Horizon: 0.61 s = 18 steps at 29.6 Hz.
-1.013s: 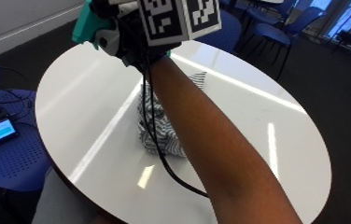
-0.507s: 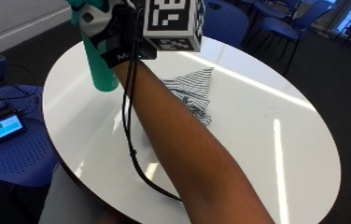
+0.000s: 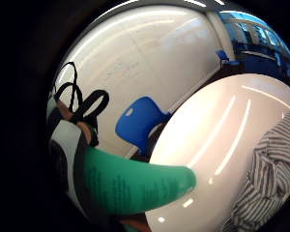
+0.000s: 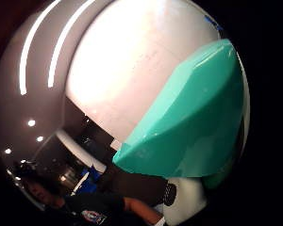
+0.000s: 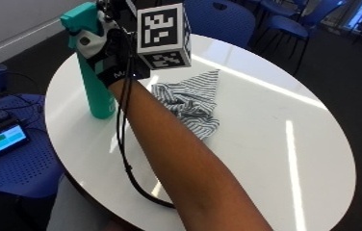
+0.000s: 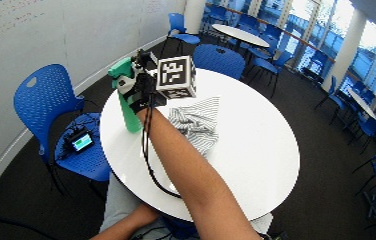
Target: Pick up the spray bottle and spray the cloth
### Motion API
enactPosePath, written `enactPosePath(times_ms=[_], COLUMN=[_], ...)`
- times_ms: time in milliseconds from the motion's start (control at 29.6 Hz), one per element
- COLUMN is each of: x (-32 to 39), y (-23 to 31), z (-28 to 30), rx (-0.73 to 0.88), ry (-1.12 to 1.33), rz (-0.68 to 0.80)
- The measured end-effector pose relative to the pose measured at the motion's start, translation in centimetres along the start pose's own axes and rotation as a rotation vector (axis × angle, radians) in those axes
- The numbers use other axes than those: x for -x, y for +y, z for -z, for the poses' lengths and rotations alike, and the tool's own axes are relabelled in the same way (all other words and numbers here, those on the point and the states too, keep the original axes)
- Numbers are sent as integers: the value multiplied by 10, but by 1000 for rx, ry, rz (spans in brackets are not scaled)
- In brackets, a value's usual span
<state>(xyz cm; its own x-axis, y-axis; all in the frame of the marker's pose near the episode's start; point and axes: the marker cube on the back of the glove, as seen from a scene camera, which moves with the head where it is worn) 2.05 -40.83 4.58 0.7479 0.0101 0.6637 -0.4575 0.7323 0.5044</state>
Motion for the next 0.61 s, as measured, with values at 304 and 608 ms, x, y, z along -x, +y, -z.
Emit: enactPosePath(times_ms=[304, 608], x=[-4, -2], y=[-11, -19], z=[3, 6], rx=[11, 0], ry=[1, -19], rz=[-31, -72])
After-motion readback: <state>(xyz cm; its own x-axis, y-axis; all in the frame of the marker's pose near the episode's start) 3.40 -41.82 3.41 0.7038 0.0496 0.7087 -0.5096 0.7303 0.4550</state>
